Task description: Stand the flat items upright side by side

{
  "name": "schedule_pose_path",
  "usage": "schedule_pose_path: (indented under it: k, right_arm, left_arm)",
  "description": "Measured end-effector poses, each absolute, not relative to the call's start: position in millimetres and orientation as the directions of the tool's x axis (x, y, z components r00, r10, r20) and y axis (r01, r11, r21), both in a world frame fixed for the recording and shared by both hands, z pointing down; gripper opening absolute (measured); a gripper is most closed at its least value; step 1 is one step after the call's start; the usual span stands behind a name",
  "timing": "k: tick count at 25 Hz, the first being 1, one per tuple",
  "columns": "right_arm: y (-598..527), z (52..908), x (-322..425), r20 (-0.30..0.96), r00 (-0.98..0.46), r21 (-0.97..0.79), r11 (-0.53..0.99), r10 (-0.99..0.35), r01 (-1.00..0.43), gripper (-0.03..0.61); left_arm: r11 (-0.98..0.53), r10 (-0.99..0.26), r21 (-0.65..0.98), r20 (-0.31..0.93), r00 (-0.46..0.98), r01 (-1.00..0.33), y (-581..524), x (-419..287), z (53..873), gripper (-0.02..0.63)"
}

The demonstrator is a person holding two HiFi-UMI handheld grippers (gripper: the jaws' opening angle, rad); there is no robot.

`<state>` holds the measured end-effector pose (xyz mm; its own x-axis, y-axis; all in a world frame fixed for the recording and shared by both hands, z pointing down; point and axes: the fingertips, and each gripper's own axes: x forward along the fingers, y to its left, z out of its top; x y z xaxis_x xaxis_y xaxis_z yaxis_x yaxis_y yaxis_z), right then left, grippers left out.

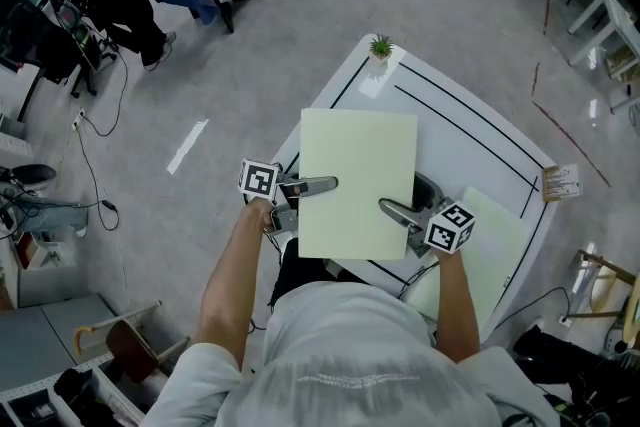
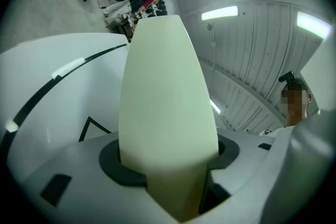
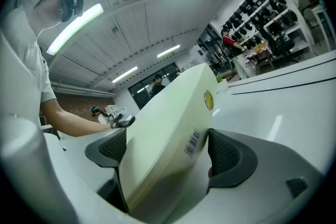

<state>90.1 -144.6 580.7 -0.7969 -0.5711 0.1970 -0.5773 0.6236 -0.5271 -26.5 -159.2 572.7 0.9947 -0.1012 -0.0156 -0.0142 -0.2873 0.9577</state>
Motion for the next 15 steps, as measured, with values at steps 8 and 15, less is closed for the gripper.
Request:
schedule_pose_path:
  k: [8,15]
  right_arm:
    - [-140.9,559.7,83.8,0.209,-0.791,-0.497,0.634,-0.576,-0.593,0.476]
    - [-139.3,528.4,96.3,0.21,-0.726,-0.39,0.624,-0.655,-0.677,0.456]
  left_arm:
    - [-0.321,-0.08,0.947,-0.024,0.997,-0.003,-155.9,-36.9,554.6,0.273]
    - [-0.542,-0.067,0.838,0.035,0.997,-0.065,-166.5,-35.3,526.0,0.27]
